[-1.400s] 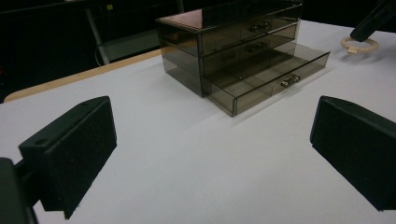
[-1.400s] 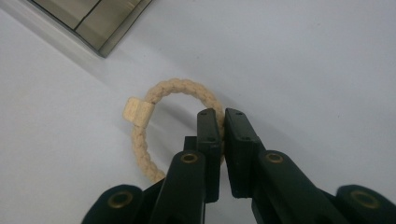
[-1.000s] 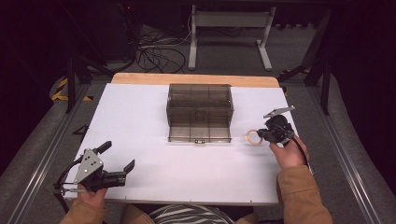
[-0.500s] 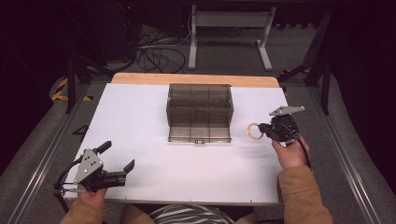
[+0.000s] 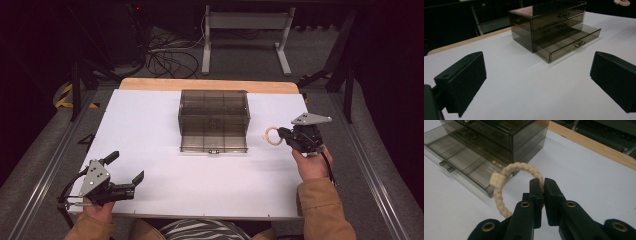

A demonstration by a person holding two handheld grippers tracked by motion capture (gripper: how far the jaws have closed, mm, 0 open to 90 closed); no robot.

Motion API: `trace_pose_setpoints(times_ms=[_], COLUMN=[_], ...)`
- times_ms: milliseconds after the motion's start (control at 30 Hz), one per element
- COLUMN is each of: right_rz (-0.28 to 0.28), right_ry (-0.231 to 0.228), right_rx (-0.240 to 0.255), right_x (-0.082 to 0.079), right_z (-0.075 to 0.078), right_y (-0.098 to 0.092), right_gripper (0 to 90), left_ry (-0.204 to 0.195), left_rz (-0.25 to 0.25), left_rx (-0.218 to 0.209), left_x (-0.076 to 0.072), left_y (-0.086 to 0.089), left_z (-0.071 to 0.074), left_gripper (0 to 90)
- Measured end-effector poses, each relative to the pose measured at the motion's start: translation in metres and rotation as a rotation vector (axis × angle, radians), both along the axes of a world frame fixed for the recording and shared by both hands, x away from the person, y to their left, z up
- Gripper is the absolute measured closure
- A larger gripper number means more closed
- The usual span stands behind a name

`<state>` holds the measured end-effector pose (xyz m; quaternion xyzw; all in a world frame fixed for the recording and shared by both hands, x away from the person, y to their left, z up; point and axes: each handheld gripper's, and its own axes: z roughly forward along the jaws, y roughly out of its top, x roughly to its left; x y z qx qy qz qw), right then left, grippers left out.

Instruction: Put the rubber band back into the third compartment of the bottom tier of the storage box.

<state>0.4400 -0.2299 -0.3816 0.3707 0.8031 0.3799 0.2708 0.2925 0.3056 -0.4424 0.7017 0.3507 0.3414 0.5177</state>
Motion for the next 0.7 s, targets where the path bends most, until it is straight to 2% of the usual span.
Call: trace_pose_setpoints(times_ms=[300, 433, 533, 700], right_rz=[0.002, 0.025, 0.046, 0.050], right_ry=[-0.007, -0.020, -0.041, -0.047], right_rx=[0.010, 0.021, 0.011, 0.009], right_x=[0.0003, -0.0008, -0.0025, -0.0021], right_z=[0.0004, 0.0016, 0.0026, 0.0050], right_y=[-0.0002, -0.0001, 0.0027, 0.0081], right_gripper=[85.2, 85.1, 85.1, 85.1], left_ry=[0.000, 0.000, -0.001, -0.001], left_rz=[0.000, 0.005, 0.005, 0.004], left_rx=[0.002, 0.002, 0.002, 0.003], left_x=[0.0002, 0.0002, 0.0000, 0.0003], left_y=[-0.0002, -0.0002, 0.0001, -0.0004], left_z=[0.0000, 0.0000, 0.0001, -0.0001], left_gripper=[1.1, 1.1, 1.1, 1.0])
